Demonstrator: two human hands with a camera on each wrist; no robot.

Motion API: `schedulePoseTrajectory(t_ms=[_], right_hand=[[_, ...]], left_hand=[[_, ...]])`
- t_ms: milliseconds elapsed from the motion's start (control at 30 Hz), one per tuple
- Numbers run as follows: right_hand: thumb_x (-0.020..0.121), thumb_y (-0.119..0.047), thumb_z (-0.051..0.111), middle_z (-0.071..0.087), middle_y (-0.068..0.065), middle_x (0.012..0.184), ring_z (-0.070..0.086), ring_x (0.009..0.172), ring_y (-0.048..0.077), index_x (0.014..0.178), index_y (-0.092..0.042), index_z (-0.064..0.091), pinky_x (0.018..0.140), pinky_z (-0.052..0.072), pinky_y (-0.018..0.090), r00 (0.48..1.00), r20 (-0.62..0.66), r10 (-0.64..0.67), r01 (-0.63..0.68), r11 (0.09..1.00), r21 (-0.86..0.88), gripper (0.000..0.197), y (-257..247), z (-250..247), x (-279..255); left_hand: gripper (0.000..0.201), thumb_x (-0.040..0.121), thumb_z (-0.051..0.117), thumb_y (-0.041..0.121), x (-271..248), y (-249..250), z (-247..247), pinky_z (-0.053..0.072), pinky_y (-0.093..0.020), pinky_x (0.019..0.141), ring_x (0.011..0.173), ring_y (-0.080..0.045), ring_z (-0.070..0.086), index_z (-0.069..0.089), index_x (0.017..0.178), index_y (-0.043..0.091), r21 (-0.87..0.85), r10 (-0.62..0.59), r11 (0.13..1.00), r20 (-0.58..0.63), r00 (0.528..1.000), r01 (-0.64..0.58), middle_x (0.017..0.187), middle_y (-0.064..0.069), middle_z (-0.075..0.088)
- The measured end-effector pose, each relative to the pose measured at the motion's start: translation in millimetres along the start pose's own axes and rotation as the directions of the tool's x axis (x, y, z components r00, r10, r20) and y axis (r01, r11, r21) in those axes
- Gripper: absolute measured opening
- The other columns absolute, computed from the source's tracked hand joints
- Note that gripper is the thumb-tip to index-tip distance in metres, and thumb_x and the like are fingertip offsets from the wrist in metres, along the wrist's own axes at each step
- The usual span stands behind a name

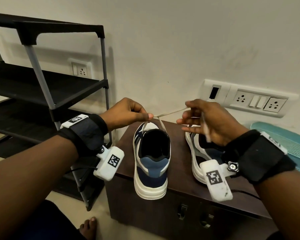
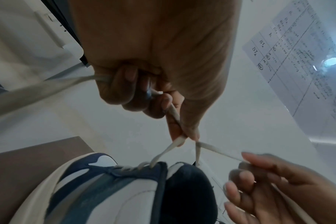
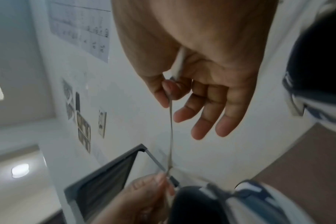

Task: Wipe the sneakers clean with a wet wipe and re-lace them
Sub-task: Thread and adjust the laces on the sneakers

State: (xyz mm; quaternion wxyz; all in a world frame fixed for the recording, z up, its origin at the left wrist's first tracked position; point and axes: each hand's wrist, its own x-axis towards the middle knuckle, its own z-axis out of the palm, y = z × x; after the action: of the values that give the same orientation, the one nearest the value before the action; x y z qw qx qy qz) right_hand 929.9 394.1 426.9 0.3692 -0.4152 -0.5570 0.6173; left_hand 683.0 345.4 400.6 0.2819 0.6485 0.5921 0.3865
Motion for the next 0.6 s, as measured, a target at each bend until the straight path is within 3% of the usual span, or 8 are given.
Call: schedulePoseTrajectory(t_ms=[33, 100, 200, 267, 367, 467, 533, 600], right_hand=[[0.097, -0.018, 0.061, 0.065, 0.007, 0.07, 0.071, 0.079, 0.03, 0.092, -0.01, 0.063, 0.082, 0.056, 0.045, 0.997, -0.062, -0.047, 0.041, 0.995, -0.093, 0.01, 0, -4, -2], [0.094, -0.016, 0.062, 0.066, 0.008, 0.063, 0.07, 0.064, 0.025, 0.079, -0.004, 0.065, 0.073, 0.054, 0.039, 0.974, -0.139, -0.18, 0.115, 0.917, -0.381, 0.019, 5, -13, -5], [0.086, -0.026, 0.059, 0.066, 0.008, 0.061, 0.065, 0.065, 0.027, 0.065, -0.005, 0.063, 0.063, 0.05, 0.034, 0.922, -0.142, -0.359, 0.053, 0.481, -0.875, 0.03, 10, -25, -13], [0.086, -0.03, 0.055, 0.057, 0.004, 0.064, 0.057, 0.069, 0.032, 0.065, -0.012, 0.057, 0.06, 0.04, 0.033, 0.914, -0.14, -0.381, -0.051, 0.235, -0.971, 0.028, 14, -25, -18], [0.091, -0.037, 0.05, 0.045, -0.001, 0.067, 0.048, 0.071, 0.03, 0.07, -0.02, 0.049, 0.064, 0.034, 0.031, 0.922, -0.131, -0.364, -0.131, 0.024, -0.991, 0.027, 25, -15, -22], [0.094, -0.039, 0.05, 0.043, -0.001, 0.066, 0.047, 0.069, 0.028, 0.072, -0.019, 0.051, 0.063, 0.032, 0.031, 0.904, -0.076, -0.42, -0.135, -0.112, -0.985, 0.029, 30, -7, -25], [0.094, -0.042, 0.05, 0.059, 0.002, 0.08, 0.057, 0.081, 0.029, 0.079, -0.019, 0.063, 0.064, 0.035, 0.033, 0.878, -0.02, -0.478, -0.116, -0.171, -0.979, 0.03, 29, -5, -26], [0.096, -0.041, 0.052, 0.069, 0.001, 0.108, 0.061, 0.102, 0.027, 0.103, -0.022, 0.073, 0.076, 0.045, 0.036, 0.861, 0.06, -0.506, 0.014, -0.095, -0.995, 0.029, 29, -5, -21]], left_hand=[[0.026, 0.091, 0.074, 0.029, -2, 2, 0, 0.05, -0.016, 0.05, 0.048, -0.004, 0.059, 0.077, 0.087, 0.004, -0.012, -0.03, 0.999, 0.005, 1.0, 0.03, 0.057, 0.01, 0.067], [0.026, 0.09, 0.074, 0.03, -4, 0, -2, 0.027, -0.015, 0.038, 0.036, -0.004, 0.034, 0.077, 0.089, 0.004, -0.017, -0.089, 0.996, -0.005, 0.996, 0.088, 0.043, 0.015, 0.052], [0.029, 0.086, 0.078, 0.034, -6, -8, -10, 0.019, -0.019, 0.041, 0.04, -0.008, 0.024, 0.078, 0.086, 0.006, 0.011, -0.183, 0.983, -0.017, 0.983, 0.183, 0.041, 0.013, 0.041], [0.03, 0.084, 0.08, 0.034, -10, -14, -15, 0.019, -0.019, 0.039, 0.04, -0.009, 0.023, 0.078, 0.084, 0.003, 0.06, -0.261, 0.964, -0.011, 0.965, 0.261, 0.042, 0.01, 0.035], [0.03, 0.083, 0.08, 0.038, -16, -19, -19, 0.019, -0.021, 0.042, 0.043, -0.011, 0.023, 0.08, 0.081, 0.008, 0.075, -0.298, 0.952, 0.014, 0.954, 0.296, 0.047, 0.006, 0.032], [0.028, 0.086, 0.078, 0.039, -21, -22, -16, 0.021, -0.021, 0.042, 0.041, -0.008, 0.027, 0.077, 0.069, 0.016, 0.11, -0.29, 0.952, 0.041, 0.956, 0.285, 0.044, 0.01, 0.036], [0.03, 0.088, 0.076, 0.038, -24, -25, -12, 0.026, -0.022, 0.043, 0.043, -0.01, 0.03, 0.074, 0.063, 0.021, 0.131, -0.281, 0.954, 0.08, 0.956, 0.27, 0.048, 0.005, 0.04], [0.026, 0.091, 0.074, 0.034, -25, -28, -9, 0.036, -0.025, 0.045, 0.044, -0.012, 0.04, 0.075, 0.07, 0.019, 0.103, -0.29, 0.955, 0.131, 0.948, 0.278, 0.059, -0.003, 0.052]])
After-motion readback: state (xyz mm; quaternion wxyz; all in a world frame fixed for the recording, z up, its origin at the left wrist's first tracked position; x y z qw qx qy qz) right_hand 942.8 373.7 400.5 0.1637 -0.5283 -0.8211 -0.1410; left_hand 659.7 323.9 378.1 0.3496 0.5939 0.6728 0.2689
